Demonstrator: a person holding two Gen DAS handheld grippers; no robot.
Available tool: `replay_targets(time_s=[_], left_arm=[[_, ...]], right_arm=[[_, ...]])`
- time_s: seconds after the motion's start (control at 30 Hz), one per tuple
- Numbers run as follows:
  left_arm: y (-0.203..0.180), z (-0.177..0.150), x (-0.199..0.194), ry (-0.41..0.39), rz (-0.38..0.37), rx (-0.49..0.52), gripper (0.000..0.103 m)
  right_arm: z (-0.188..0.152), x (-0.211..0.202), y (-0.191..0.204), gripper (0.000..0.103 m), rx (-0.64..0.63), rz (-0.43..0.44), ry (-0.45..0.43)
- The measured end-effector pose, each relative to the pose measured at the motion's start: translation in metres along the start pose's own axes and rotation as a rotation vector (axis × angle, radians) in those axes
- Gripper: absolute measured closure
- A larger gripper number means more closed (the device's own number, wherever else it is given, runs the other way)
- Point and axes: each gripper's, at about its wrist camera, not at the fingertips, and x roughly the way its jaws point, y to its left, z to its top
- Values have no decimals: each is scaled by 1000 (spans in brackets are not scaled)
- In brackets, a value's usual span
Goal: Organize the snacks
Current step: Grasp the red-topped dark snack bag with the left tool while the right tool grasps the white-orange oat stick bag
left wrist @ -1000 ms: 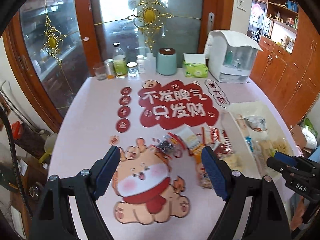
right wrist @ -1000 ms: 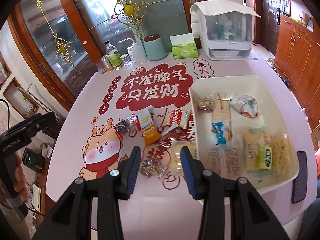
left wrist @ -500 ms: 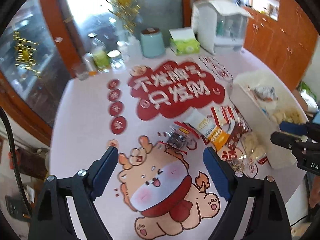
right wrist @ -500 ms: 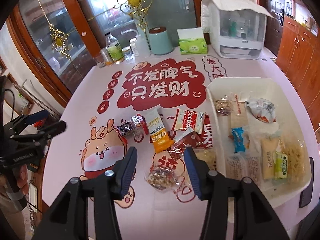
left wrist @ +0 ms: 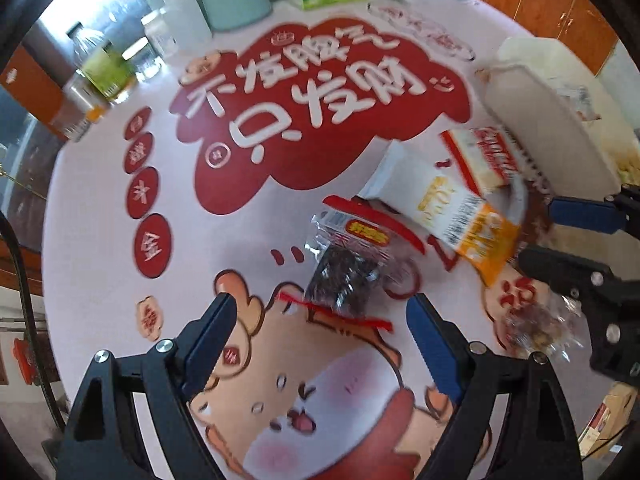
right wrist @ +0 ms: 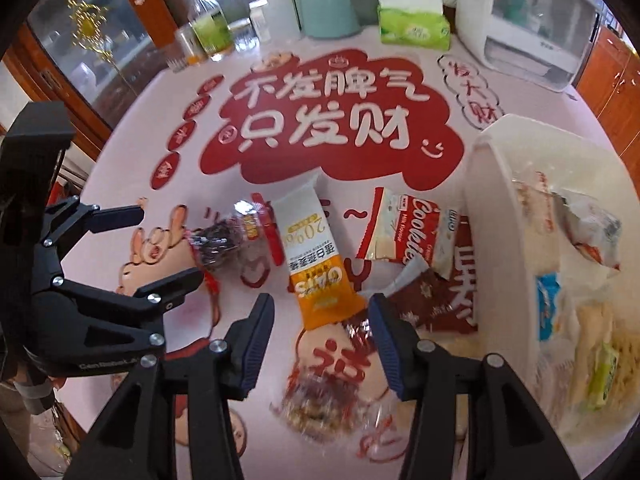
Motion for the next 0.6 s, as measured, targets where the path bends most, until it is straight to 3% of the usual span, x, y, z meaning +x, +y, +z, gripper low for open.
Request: replay_targets(time_s=[0.2,0.37,0.6], left_arm=[[10,9,37,54,-25,-23,17],[13,11,45,53,-86,-44,20],[13,12,47,29,-74,-49,26]], right_arm=[[15,42,-6,53,11,-14,61],[20,65,-5,53,16,1,94],[25,72,-1,53,-15,-10,79]])
